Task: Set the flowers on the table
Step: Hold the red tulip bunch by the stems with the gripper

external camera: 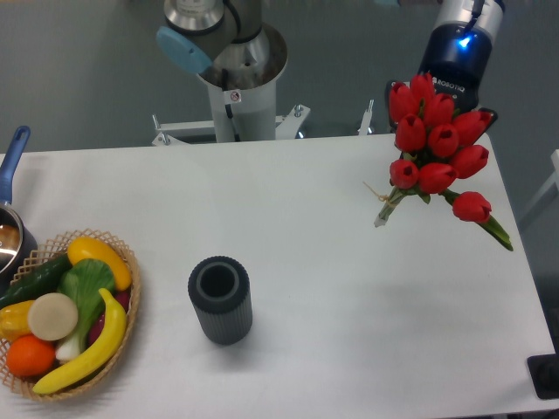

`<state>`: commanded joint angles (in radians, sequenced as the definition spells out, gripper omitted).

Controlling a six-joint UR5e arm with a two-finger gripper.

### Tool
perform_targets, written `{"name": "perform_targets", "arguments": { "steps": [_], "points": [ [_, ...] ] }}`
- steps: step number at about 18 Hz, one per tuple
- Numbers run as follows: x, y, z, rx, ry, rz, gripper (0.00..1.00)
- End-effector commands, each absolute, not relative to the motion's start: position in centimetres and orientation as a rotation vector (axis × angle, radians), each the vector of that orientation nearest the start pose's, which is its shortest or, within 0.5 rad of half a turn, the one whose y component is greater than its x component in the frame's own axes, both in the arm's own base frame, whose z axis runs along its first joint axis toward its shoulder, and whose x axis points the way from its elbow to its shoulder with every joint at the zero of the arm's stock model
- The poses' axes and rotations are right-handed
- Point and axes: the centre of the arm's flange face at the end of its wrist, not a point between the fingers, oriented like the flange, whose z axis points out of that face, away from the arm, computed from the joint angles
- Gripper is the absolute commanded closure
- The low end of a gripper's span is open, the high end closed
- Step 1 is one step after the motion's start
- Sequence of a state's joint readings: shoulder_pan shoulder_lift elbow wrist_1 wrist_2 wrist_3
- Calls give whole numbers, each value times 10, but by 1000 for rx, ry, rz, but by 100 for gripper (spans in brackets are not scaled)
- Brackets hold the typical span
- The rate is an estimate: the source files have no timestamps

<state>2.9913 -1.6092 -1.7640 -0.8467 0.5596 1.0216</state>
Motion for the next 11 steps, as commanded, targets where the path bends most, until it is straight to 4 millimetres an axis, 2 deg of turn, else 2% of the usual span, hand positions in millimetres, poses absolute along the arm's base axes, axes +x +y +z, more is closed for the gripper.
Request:
{"name": "perform_targets", "arguments": {
  "steps": [6,8,11],
  "points": [
    [-463,287,496,-2170,-161,179,58],
    [-461,287,487,-2287,-188,240,60],
    [-459,293,473,-2366,-197,258,60]
  ]
}}
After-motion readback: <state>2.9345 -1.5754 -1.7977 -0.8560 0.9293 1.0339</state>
